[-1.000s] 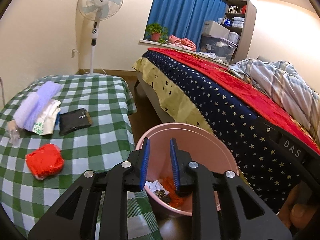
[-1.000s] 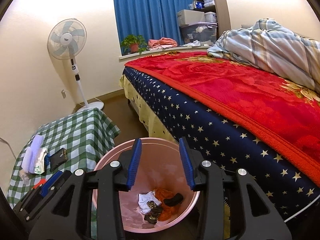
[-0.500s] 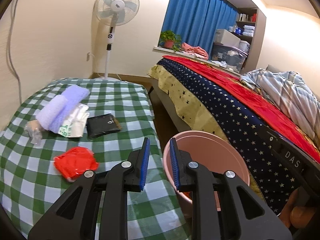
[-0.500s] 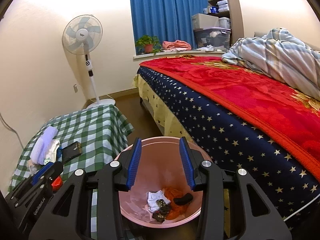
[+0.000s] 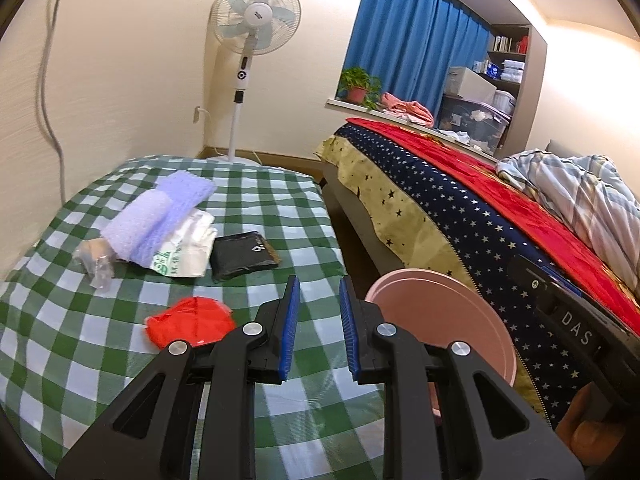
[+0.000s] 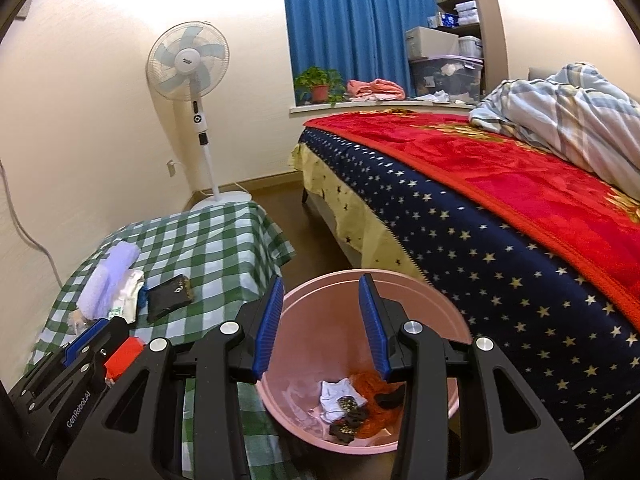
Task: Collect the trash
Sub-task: 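Move the left gripper back over the bed toward the red plastic bag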
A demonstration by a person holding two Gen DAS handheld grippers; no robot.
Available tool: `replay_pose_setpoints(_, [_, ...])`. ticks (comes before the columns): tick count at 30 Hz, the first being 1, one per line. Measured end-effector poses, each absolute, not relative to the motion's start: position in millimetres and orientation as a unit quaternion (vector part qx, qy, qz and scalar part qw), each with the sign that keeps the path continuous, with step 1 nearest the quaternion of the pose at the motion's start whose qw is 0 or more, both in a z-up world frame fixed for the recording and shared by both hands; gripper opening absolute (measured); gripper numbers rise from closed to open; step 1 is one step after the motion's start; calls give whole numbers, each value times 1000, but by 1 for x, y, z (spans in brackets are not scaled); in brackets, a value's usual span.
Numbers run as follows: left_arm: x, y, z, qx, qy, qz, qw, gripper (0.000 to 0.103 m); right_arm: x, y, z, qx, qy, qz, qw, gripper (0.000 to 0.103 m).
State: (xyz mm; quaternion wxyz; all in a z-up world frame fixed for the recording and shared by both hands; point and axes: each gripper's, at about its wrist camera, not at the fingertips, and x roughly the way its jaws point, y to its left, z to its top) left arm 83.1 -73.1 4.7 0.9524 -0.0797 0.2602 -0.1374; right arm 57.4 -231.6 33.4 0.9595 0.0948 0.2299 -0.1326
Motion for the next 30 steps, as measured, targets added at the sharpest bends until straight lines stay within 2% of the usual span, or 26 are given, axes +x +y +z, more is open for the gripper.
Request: replay_pose_setpoints(30, [110,26,-20,-94,266,15,959,20,126,-175,7,131,251,-13,959,37])
